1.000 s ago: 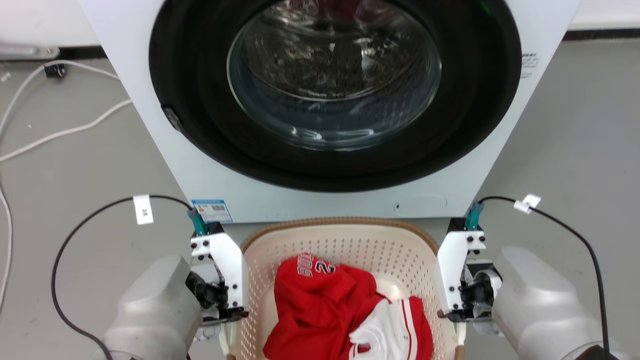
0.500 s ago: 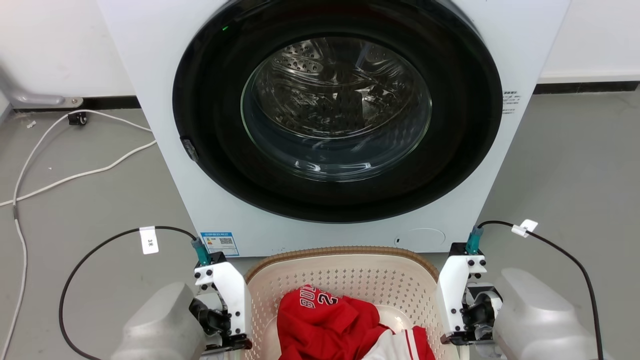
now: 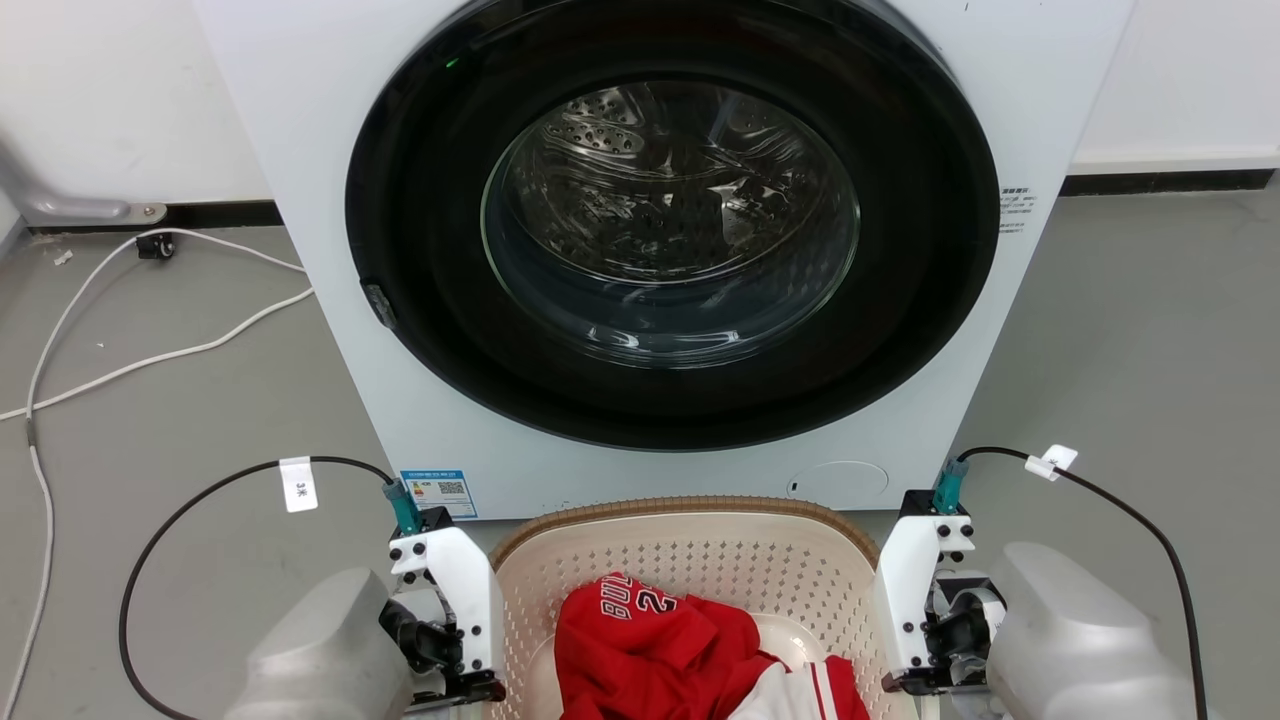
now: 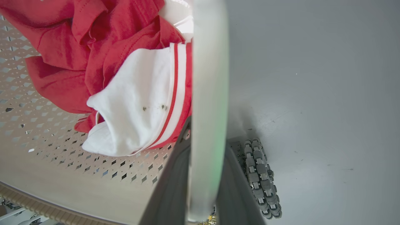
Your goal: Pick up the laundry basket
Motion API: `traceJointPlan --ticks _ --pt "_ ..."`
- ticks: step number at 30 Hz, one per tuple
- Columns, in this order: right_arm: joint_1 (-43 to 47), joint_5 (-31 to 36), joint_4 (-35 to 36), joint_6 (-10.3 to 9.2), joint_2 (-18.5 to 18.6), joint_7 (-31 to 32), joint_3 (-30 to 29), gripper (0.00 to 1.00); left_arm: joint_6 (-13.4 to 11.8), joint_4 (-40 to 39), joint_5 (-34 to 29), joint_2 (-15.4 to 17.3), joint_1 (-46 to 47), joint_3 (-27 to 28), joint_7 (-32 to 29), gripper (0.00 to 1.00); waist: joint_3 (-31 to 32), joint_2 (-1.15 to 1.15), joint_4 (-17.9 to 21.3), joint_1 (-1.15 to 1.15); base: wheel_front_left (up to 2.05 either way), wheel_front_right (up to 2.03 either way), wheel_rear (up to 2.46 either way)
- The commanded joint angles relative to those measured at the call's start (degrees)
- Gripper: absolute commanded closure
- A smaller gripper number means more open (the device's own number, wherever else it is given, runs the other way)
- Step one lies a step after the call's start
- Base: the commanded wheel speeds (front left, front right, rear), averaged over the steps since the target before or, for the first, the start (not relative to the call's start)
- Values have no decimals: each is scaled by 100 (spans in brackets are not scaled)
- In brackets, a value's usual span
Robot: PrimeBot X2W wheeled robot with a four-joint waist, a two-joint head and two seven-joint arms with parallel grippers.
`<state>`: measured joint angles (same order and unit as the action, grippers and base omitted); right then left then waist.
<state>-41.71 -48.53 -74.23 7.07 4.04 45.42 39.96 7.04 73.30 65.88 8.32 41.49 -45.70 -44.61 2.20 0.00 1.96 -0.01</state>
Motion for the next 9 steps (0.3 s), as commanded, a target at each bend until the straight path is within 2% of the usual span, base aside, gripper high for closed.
traceJointPlan --ticks 1,9 --pt "96 -97 74 76 -211 -16 6 100 81 -122 119 -258 -15 33 38 100 3 0 5 1 0 0 0" --pt "67 -41 74 76 -213 -31 -30 100 81 -120 160 -266 2 22 50 100 -13 0 9 1 0 0 0"
